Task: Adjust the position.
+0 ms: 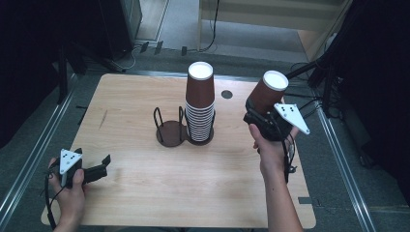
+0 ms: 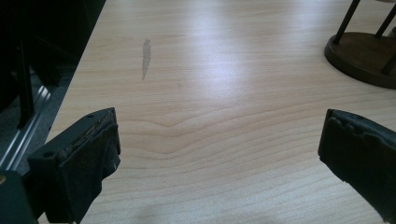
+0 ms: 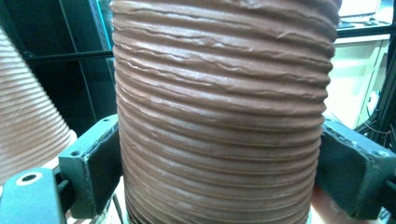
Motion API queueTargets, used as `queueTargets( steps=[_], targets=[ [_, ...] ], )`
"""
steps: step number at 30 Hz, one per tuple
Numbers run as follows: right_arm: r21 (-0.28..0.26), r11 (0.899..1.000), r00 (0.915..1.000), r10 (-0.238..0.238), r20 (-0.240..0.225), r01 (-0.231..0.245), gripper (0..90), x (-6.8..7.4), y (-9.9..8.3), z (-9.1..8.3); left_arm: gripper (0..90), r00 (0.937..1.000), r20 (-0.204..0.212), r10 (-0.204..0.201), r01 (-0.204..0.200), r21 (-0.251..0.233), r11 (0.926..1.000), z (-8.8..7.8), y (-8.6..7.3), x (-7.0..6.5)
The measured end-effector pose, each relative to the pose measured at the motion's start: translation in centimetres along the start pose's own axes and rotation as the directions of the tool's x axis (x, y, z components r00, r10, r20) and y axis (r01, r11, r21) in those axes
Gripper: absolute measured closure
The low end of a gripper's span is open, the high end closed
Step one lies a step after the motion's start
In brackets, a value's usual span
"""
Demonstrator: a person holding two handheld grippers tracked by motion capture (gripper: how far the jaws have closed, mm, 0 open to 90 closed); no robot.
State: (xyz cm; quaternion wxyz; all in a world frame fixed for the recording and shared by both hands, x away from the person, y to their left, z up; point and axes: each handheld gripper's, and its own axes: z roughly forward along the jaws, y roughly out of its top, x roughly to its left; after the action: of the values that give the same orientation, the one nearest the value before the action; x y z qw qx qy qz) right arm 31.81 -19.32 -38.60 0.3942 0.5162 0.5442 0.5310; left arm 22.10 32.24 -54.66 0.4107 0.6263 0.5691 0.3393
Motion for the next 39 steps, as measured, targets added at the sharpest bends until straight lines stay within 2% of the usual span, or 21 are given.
queueTargets(
  steps=[4, 5, 6, 7, 8, 10, 12, 15, 23, 29, 33, 36, 39],
  targets=[
    [-0.002, 1.000, 0.9999, -0.015, 0.000, 0.015, 10.6, -0.2, -0.9, -0.5, 0.0, 0.9997, 0.006, -0.023, 0.023, -0.003, 0.9997, -0.2, 0.4, 0.3],
    [0.003, 1.000, 0.9997, -0.025, 0.002, 0.025, 10.6, -0.2, -1.4, -0.8, 0.0, 0.9997, 0.004, -0.023, 0.023, -0.002, 0.9997, -0.4, 0.6, 0.3],
    [0.004, 1.000, 0.9995, -0.031, 0.004, 0.031, 10.6, -0.2, -1.6, -0.9, 0.0, 0.9991, 0.007, -0.041, 0.041, 0.005, 0.9991, -0.6, 1.3, 0.2],
    [0.006, 0.999, 0.9994, -0.035, 0.001, 0.035, 10.6, -0.2, -1.8, -1.0, 0.0, 0.9991, 0.007, -0.041, 0.041, 0.005, 0.9991, -0.6, 1.3, 0.2],
    [0.007, 0.999, 0.9992, -0.040, 0.003, 0.040, 10.6, -0.1, -2.0, -1.2, 0.0, 0.9976, 0.031, -0.062, 0.062, 0.004, 0.9981, -0.8, 1.8, 0.1],
    [0.010, 0.999, 0.9988, -0.048, 0.010, 0.048, 10.6, 0.0, -2.4, -1.4, 0.0, 0.9966, 0.049, -0.067, 0.067, -0.008, 0.9977, -1.1, 2.5, -0.3],
    [0.013, 0.998, 0.9985, -0.054, 0.010, 0.054, 10.6, 0.0, -2.8, -1.6, 0.0, 0.9958, 0.079, -0.045, 0.047, -0.026, 0.9986, -1.4, 3.5, -1.3],
    [0.015, 0.998, 0.9978, -0.065, 0.012, 0.065, 10.5, 0.2, -3.1, -1.8, 0.0, 0.9955, 0.092, -0.022, 0.026, -0.036, 0.9990, -1.4, 4.0, -1.9],
    [0.030, 0.997, 0.9978, -0.066, 0.001, 0.066, 10.5, 0.2, -4.3, -2.6, 0.0, 0.9896, 0.142, -0.022, 0.029, -0.047, 0.9985, -0.4, 5.4, -3.6],
    [0.049, 0.997, 0.9983, -0.059, 0.001, 0.058, 10.5, 0.0, -5.5, -2.8, 0.0, 0.9834, 0.180, 0.018, -0.010, -0.048, 0.9988, 0.5, 6.1, -6.2],
    [0.059, 0.997, 0.9987, -0.051, -0.005, 0.051, 10.5, 0.0, -6.0, -3.0, 0.0, 0.9798, 0.200, 0.005, 0.007, -0.058, 0.9983, 0.9, 6.6, -7.1],
    [0.070, 0.996, 0.9980, -0.064, -0.002, 0.064, 10.5, 0.1, -6.5, -3.0, 0.0, 0.9764, 0.216, -0.002, 0.019, -0.074, 0.9971, 1.3, 7.3, -7.9],
    [0.083, 0.995, 0.9982, -0.060, -0.004, 0.060, 10.5, 0.3, -7.0, -3.1, 0.0, 0.9727, 0.232, 0.005, 0.015, -0.082, 0.9965, 1.6, 7.9, -8.8]
  ],
)
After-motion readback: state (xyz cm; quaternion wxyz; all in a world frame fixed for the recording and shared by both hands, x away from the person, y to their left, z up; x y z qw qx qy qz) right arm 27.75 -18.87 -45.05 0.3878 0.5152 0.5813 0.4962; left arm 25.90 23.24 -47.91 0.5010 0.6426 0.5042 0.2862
